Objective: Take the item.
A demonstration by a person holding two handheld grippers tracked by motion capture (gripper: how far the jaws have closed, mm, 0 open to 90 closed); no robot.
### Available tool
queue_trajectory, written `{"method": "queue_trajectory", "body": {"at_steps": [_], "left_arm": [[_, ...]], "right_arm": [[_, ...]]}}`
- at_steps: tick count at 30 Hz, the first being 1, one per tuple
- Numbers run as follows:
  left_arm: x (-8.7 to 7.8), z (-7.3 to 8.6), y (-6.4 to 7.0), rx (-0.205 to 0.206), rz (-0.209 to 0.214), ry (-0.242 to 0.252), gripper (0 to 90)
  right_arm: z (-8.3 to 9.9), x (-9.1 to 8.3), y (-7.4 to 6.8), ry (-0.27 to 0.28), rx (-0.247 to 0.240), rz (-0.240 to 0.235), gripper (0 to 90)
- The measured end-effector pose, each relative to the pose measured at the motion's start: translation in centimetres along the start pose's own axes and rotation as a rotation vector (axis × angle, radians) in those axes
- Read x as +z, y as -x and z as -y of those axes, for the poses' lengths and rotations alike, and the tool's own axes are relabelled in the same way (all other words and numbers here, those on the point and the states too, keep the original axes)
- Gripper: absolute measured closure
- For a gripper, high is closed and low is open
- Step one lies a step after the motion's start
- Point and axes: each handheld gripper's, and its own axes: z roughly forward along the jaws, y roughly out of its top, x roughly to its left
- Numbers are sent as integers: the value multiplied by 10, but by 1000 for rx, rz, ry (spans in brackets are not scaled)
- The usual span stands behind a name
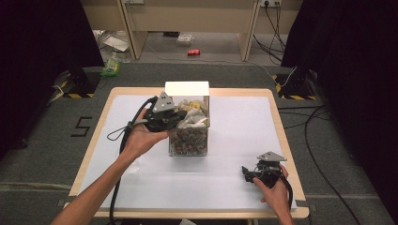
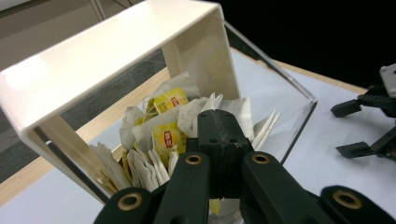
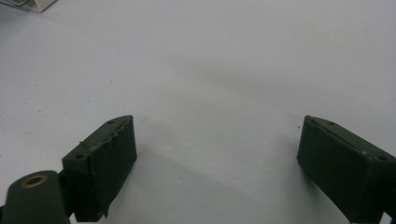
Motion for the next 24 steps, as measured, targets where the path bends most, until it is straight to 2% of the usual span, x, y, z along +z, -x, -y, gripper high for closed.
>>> {"method": "queue_trajectory", "body": {"at_steps": [13, 24], "left_arm": [[-27, -14, -7, -14, 26, 58, 895], [-56, -13, -19, -45, 48, 93, 895]], "right_arm": [[0, 0, 0, 1, -2, 0, 123], [0, 0, 0, 0, -2, 0, 124]]}}
